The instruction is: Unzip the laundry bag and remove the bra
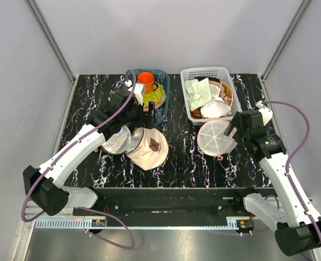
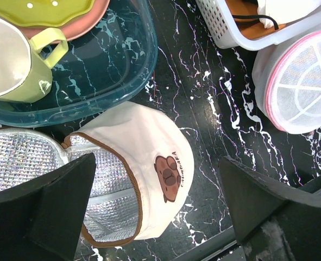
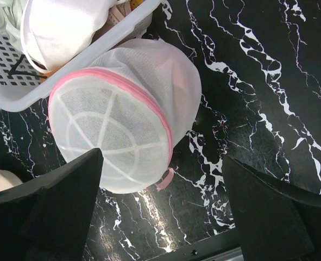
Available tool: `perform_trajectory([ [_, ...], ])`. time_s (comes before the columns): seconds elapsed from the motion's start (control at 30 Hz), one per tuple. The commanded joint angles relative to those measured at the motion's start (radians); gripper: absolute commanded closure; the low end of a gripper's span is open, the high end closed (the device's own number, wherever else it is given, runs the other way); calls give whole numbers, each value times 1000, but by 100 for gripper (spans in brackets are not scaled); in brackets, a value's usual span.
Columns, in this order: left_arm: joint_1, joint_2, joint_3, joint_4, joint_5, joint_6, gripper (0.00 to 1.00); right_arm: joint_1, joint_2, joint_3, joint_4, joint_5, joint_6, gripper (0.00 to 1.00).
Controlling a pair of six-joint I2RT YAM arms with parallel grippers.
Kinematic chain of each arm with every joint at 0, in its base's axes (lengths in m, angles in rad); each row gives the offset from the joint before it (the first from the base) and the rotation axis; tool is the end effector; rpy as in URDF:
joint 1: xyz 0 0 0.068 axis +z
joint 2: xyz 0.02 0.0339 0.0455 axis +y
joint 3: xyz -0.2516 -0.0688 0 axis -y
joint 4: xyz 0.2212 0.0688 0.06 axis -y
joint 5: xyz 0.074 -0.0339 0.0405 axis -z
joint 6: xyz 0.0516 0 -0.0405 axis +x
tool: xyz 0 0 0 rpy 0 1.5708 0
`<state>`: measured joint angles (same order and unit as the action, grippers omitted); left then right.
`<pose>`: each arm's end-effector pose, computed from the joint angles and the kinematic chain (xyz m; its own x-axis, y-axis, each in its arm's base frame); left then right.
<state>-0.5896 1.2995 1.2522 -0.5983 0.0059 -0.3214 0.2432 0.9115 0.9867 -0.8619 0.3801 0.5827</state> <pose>0.2298 -0.1541 0.3298 -0.6514 0.0557 -0.7567 0.3733 0.8918 -0.2557 0.1677 0.0219 0.3025 -0.5569 0.3883 -0.7342 0.4038 0.8991 0.1693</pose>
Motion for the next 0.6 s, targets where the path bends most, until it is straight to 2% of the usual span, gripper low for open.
perform_trajectory([
  [0.0,5,0,42,42,14,5,1,2,15,17,30,-26,-17,0],
  [0.1,5,3,39,40,19,2,1,1,0,-20,81,-117,-50,0],
  [0.17,5,4,38,42,22,1,1,1,-26,-77,139,-244,-92,0],
  [0.23,5,3,33,43,23,-1,1,1,-28,-115,185,-271,-90,0],
  [0.47,5,9,6,61,43,-7,1,-12,-22,-169,207,-198,-66,0],
  [0.57,5,20,18,57,52,-8,1,-69,-23,-215,224,-185,-46,0],
])
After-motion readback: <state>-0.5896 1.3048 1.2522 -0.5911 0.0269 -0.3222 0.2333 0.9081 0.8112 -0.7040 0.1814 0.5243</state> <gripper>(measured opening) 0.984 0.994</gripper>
